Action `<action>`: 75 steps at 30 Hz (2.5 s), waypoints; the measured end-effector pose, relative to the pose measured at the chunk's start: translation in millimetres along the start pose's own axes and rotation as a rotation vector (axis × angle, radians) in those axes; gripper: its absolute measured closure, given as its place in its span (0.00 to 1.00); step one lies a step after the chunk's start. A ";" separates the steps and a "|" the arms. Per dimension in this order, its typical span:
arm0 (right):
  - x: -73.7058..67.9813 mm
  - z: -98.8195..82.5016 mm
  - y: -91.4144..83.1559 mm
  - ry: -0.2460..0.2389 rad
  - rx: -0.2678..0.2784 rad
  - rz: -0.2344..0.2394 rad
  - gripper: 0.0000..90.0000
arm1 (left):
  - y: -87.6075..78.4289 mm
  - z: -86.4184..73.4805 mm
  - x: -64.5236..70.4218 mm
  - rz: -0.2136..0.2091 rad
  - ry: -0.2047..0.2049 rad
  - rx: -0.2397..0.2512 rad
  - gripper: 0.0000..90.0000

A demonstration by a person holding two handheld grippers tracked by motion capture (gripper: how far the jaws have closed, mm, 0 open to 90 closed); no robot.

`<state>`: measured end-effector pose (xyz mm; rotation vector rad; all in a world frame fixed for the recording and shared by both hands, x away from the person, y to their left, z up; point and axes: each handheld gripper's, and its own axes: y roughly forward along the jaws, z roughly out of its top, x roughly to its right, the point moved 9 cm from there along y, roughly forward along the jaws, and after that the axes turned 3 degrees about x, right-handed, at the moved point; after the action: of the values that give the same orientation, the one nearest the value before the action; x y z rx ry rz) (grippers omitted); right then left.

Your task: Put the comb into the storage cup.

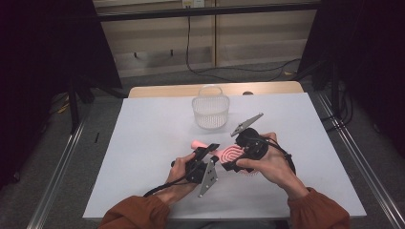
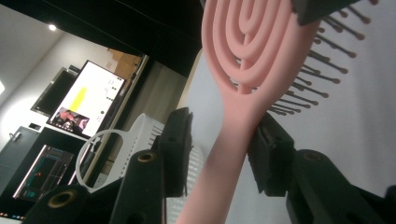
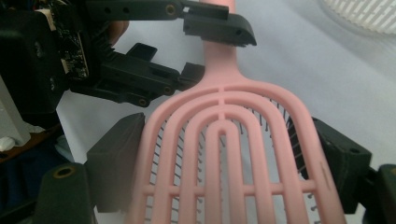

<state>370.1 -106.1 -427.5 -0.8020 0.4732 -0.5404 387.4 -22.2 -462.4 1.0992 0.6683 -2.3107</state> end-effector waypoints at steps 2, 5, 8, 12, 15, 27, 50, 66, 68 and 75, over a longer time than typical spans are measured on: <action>-0.1 0.3 -0.1 0.000 -0.001 -0.003 0.23 | 0.7 1.2 2.2 -0.010 0.011 0.007 0.72; -0.2 0.3 0.7 0.003 -0.004 -0.003 0.23 | 0.9 0.2 2.7 0.000 0.034 -0.005 0.74; 2.3 0.3 1.5 0.006 0.000 -0.003 0.23 | 1.7 0.1 2.0 0.007 0.043 -0.002 0.74; 2.8 -0.7 2.6 0.006 -0.002 -0.001 0.23 | 1.1 -0.4 5.8 -0.004 0.046 -0.012 0.78; 3.3 -2.1 3.8 0.014 -0.005 0.004 0.23 | 1.8 0.3 7.9 -0.008 0.064 -0.009 0.80; 4.3 -3.6 6.2 0.030 -0.031 0.004 0.22 | 4.0 -1.2 15.5 -0.041 0.081 -0.034 0.87; 7.8 9.9 -3.3 0.038 0.097 0.001 0.07 | 6.3 -6.7 8.4 -0.069 -0.088 -0.028 0.89; 8.8 11.1 -8.2 0.022 0.113 -0.020 0.07 | 5.1 -10.7 6.3 -0.087 -0.177 -0.046 0.90; 9.2 11.4 -9.1 0.026 0.119 -0.021 0.07 | 4.9 -10.7 6.0 -0.086 -0.179 -0.046 0.90; 7.3 16.0 -13.2 -0.008 0.162 -0.025 0.05 | 4.9 -13.2 3.1 -0.078 -0.211 -0.042 0.90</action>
<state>381.4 -109.6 -409.0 -0.6553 0.4070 -0.5914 396.2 -18.5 -473.3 0.8090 0.6842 -2.4240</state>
